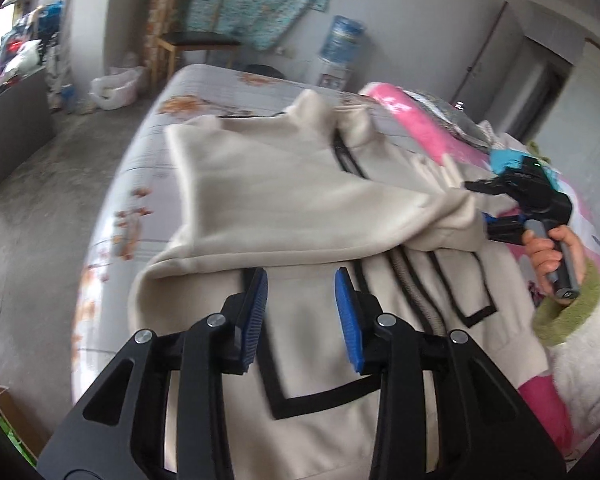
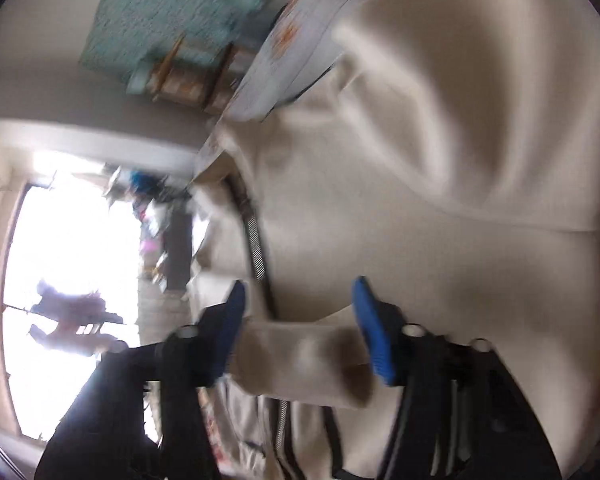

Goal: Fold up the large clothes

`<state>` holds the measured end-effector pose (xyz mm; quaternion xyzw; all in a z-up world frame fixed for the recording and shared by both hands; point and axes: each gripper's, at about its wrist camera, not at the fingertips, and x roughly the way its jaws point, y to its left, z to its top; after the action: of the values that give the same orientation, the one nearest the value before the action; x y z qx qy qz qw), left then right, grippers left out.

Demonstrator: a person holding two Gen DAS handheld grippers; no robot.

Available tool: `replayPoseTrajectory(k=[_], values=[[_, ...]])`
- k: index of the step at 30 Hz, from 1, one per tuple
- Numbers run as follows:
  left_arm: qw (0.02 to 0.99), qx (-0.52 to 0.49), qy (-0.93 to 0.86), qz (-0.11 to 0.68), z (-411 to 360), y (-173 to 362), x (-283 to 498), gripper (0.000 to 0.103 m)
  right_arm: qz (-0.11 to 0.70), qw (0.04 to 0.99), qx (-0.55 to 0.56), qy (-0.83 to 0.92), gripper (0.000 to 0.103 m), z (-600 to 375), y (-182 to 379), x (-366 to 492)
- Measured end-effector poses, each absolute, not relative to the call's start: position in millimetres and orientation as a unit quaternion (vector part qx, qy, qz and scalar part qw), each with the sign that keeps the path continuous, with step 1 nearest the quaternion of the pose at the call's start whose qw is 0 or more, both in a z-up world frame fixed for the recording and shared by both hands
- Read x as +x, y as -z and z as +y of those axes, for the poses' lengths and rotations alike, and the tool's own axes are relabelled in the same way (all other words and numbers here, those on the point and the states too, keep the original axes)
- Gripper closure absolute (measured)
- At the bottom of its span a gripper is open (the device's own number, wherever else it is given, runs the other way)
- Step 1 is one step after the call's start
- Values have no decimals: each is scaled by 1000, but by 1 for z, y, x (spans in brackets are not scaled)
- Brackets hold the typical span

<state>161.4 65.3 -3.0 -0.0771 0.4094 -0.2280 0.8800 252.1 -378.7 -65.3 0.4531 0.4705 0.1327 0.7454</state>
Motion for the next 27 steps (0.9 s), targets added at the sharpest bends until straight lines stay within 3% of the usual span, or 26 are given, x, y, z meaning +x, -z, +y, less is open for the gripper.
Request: replayPoseTrajectory(k=[3,8,11,16,19,23,27], values=[[878,-79,248,402,48,-4,165,69,494,760,365,-214,72,-335,50,239],[870,-72,280,399,12,-11,179,70,552,773,186,-252,75,-267,56,194],[857,-56,290,422,-17,1,195,70,581,765,143,-236,75,-247,80,175],[835,-2,250,490,-48,41,208,70,554,771,228,-216,72,-272,77,156],[829,-10,242,504,-42,53,207,70,523,762,329,-194,57,-306,81,145],[828,-14,247,503,-39,54,206,70,502,739,417,-170,57,-332,95,149],[831,-12,246,499,-38,54,204,70,506,742,417,-140,57,-333,102,162]])
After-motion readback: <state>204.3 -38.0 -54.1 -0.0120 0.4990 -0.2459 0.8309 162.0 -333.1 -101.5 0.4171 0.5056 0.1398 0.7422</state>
